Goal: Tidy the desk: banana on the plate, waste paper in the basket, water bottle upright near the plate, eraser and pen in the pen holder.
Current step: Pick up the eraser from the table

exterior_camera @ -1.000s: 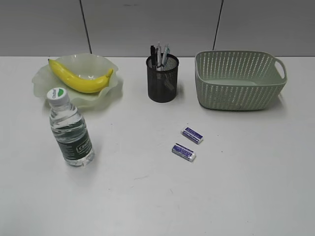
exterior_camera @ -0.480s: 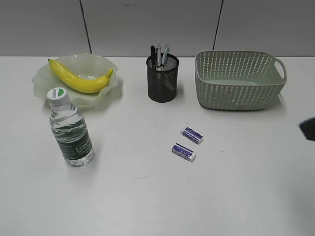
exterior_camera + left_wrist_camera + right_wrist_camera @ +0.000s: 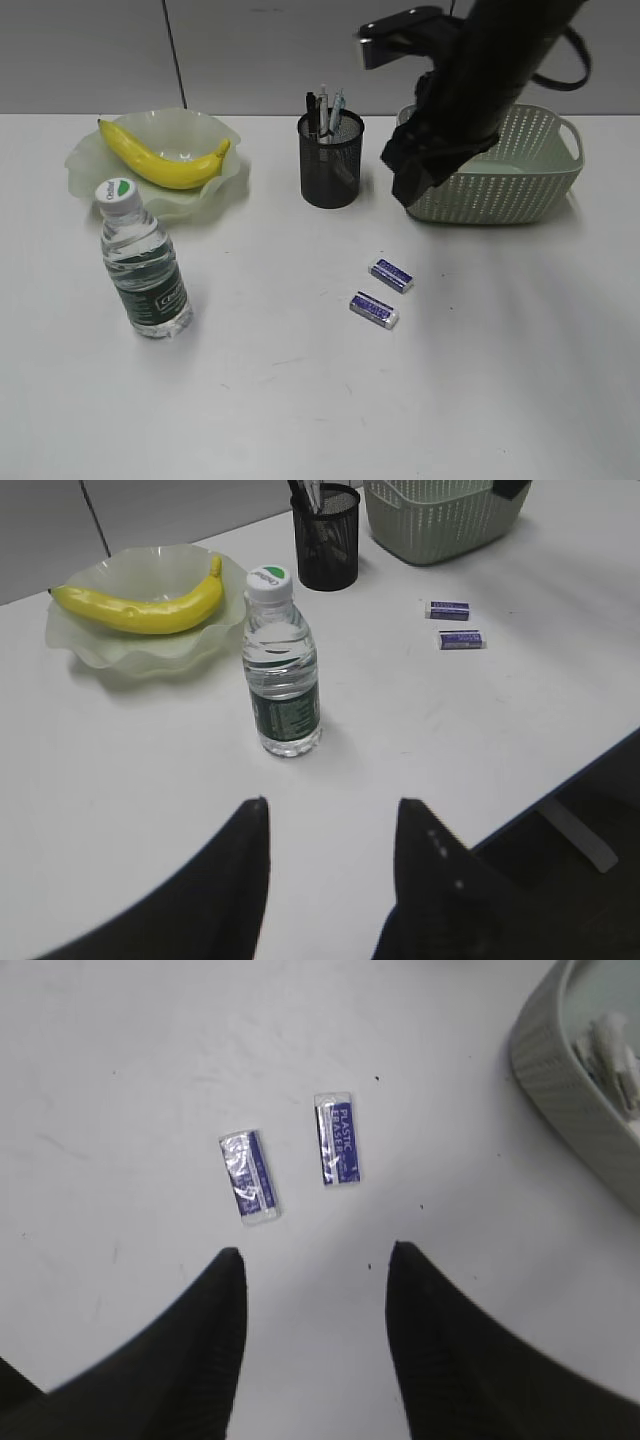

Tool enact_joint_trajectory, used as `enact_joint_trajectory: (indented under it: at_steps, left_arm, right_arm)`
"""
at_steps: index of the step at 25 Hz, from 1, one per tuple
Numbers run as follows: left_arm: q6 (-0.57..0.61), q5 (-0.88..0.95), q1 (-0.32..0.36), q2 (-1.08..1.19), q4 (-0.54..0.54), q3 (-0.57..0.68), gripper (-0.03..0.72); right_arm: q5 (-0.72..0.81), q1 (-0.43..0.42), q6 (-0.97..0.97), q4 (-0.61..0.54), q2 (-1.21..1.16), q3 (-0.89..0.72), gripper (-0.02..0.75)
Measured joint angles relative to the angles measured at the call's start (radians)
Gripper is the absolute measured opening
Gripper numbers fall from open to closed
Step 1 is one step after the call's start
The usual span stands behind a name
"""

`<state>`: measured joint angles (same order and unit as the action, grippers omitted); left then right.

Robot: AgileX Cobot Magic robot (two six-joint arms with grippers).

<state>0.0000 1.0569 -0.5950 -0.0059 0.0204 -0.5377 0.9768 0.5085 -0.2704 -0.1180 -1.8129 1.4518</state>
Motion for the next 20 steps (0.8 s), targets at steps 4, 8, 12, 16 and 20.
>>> enact_joint_trajectory:
  at_steps: [4, 8, 12, 16, 20]
  left_arm:
    - [-0.005, 0.0, 0.0, 0.0, 0.0, 0.0, 0.31]
    - [-0.005, 0.0, 0.0, 0.0, 0.0, 0.0, 0.31]
    - [-0.005, 0.0, 0.0, 0.0, 0.001, 0.0, 0.31]
    - [-0.005, 0.0, 0.0, 0.0, 0.001, 0.0, 0.31]
    - [-0.005, 0.0, 0.0, 0.0, 0.001, 0.0, 0.31]
  right_arm:
    - [0.097, 0.01, 0.007, -0.003, -0.222, 0.207, 0.371]
    - [0.183, 0.034, 0.071, 0.051, -0.366, 0.319, 0.405]
    - [0.203, 0.037, 0.124, 0.094, -0.448, 0.331, 0.44]
    - [0.2, 0.035, 0.115, 0.078, -0.49, 0.332, 0.447]
    - [0.167, 0.035, 0.111, 0.071, -0.519, 0.333, 0.447]
